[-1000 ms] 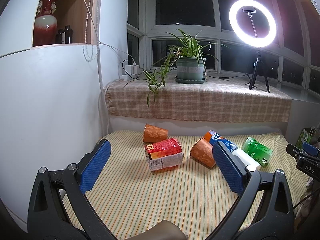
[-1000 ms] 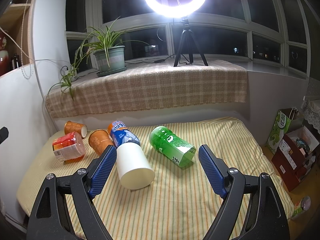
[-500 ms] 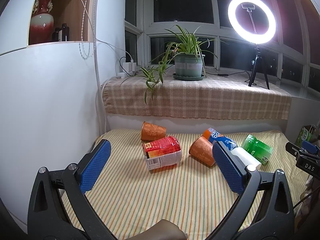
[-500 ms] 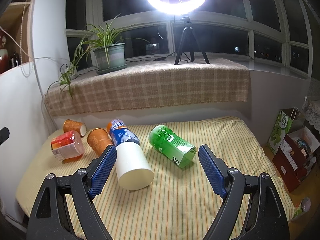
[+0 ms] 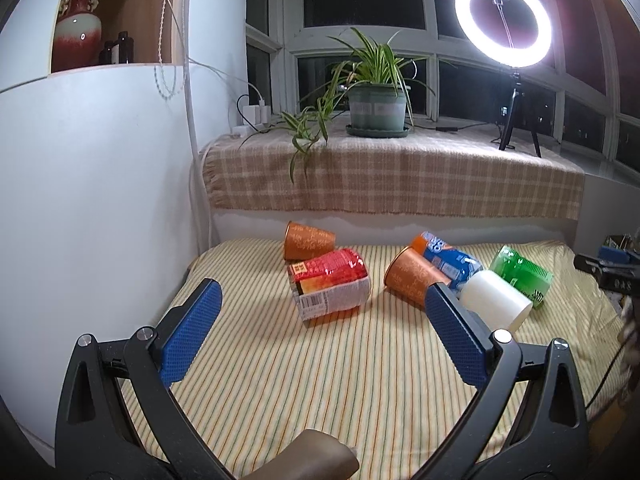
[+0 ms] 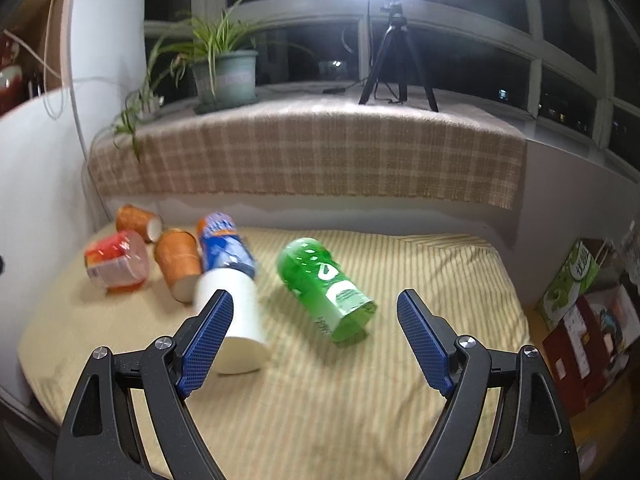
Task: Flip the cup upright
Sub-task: 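Move the right gripper to the white cup's base and close on it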
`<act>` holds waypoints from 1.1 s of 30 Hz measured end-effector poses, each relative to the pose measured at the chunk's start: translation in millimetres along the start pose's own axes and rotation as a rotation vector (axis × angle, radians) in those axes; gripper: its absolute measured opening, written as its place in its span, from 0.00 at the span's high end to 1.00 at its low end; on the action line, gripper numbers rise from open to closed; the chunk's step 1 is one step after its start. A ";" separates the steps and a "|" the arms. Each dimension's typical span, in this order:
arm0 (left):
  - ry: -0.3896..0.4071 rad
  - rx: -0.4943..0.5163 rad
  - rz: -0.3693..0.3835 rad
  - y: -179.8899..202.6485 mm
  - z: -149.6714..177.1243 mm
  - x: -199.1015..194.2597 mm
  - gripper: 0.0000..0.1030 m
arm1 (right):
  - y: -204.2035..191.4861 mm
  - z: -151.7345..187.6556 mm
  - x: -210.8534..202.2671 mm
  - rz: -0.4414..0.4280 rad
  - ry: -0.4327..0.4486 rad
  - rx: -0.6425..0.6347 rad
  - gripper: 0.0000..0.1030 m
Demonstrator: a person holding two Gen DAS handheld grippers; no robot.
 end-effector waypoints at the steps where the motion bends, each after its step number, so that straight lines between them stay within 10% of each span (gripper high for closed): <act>1: -0.004 0.003 -0.001 -1.0 2.1 0.6 0.00 | 5.1 -1.4 6.4 -0.003 -0.020 -0.009 0.18; 22: -0.056 0.031 -0.023 -16.0 27.0 6.8 0.00 | -71.2 6.8 98.9 -0.336 -0.480 -0.207 0.19; 33: -0.056 0.002 -0.046 -34.3 31.8 3.5 0.00 | -95.4 29.8 155.9 -0.339 -0.761 -0.218 0.19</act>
Point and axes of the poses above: each gripper's, at about its wrist camera, not at the fingertips, and x roughly the way its jaws point, y to its right, z to its underside, the point moved 9 cm from there along x, roughly the way its jaws point, and after that the axes turned 6 degrees about -z, right-handed, at the moved point
